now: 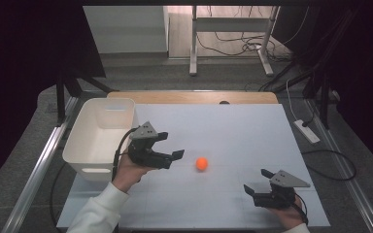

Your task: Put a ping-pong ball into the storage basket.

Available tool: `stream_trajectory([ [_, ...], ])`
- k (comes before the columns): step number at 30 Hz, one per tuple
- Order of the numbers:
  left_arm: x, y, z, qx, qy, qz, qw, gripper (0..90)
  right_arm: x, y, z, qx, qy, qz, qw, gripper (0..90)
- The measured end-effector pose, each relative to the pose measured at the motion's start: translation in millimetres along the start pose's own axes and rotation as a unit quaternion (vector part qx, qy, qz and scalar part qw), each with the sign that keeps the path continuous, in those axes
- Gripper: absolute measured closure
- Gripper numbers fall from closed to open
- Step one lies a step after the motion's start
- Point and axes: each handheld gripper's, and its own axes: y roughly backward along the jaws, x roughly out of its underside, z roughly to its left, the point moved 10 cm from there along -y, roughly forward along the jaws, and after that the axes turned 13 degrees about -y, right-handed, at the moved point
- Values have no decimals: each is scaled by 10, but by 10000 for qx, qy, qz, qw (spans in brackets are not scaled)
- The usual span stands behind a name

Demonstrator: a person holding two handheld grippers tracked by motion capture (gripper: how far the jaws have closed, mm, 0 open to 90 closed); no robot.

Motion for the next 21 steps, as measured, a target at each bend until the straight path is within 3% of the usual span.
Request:
stream_trajectory([
  [11, 66, -158, -93, 155, 22, 179, 9997, 137, 3, -20, 8, -27, 4, 20, 10000, 120],
  [21, 202, -403, -154, 231, -78, 590, 9980, 135, -6, -61, 6, -153, -55, 35, 9999, 120],
])
